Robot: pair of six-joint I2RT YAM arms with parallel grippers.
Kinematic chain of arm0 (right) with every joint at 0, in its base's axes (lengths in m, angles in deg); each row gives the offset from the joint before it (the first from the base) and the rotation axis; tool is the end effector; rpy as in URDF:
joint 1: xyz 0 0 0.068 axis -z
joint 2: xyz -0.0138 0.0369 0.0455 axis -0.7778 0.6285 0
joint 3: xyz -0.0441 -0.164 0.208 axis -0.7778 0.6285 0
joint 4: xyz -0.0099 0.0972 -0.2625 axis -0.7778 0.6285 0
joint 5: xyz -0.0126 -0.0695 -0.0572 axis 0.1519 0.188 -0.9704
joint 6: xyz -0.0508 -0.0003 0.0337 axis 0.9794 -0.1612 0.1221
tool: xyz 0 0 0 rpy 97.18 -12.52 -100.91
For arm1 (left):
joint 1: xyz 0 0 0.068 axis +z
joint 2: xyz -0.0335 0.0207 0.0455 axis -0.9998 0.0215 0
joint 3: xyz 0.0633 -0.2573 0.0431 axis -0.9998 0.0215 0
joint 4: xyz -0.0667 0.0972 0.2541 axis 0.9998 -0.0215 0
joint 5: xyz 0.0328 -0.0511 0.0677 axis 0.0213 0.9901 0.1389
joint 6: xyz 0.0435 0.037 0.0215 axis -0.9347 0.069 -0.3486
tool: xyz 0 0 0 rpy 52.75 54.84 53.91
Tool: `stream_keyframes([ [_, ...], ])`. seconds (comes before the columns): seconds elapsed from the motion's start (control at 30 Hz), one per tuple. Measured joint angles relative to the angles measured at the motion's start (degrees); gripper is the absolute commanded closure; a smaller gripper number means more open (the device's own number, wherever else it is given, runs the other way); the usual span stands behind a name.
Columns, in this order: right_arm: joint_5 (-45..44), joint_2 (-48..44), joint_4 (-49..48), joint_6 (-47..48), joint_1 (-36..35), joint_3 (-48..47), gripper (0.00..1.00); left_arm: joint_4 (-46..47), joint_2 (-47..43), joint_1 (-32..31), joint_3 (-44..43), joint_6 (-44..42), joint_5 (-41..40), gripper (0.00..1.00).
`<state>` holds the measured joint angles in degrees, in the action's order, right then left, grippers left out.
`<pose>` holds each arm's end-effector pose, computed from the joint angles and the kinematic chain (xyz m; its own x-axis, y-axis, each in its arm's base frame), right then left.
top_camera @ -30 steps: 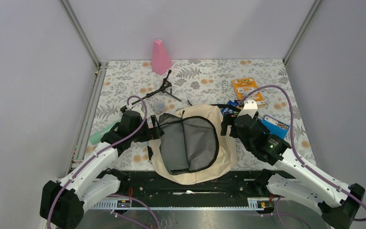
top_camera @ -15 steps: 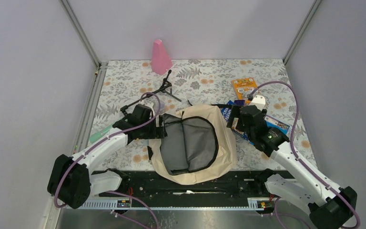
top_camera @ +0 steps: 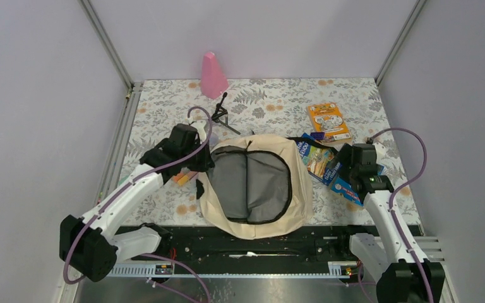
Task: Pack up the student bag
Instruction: Move the student bag to the center of the board.
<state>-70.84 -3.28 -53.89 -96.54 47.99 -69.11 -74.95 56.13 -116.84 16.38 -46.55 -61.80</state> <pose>0.2158 0.0027 0.2232 -0.4955 0.4836 -0.7215 0.4138 0.8618 0.2935 0.2281 -0.1285 0.2444 -0.8280 0.0082 -0.5607 0.2414 0.9077 -0.3433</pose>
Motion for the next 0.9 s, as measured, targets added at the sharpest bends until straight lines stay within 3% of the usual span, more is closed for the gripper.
stream_keyframes([
  [0.2, -1.0, -1.1, 0.0, -2.3, 2.5, 3.5, 0.00, -0.2, -3.4, -0.1, -7.6, -3.7, 1.4, 1.00],
  [0.43, -3.0, -2.0, 0.5, -2.7, 8.0, 4.1, 0.01, -1.1, -6.4, -0.1, -7.8, -6.8, -0.7, 1.00],
  [0.63, 5.4, 1.2, -2.8, -2.2, 10.9, 4.1, 0.22, -1.5, -11.9, 0.5, -6.8, -8.3, -3.4, 1.00],
  [0.73, 12.0, 4.8, -6.5, -3.4, 10.8, 4.1, 0.27, -1.5, -12.0, 0.9, -6.1, -7.8, -2.7, 1.00],
  [0.9, 15.2, 8.7, -10.3, -6.2, 9.3, 4.5, 0.32, -1.7, -11.9, 1.4, -5.4, -7.6, -1.5, 1.00],
])
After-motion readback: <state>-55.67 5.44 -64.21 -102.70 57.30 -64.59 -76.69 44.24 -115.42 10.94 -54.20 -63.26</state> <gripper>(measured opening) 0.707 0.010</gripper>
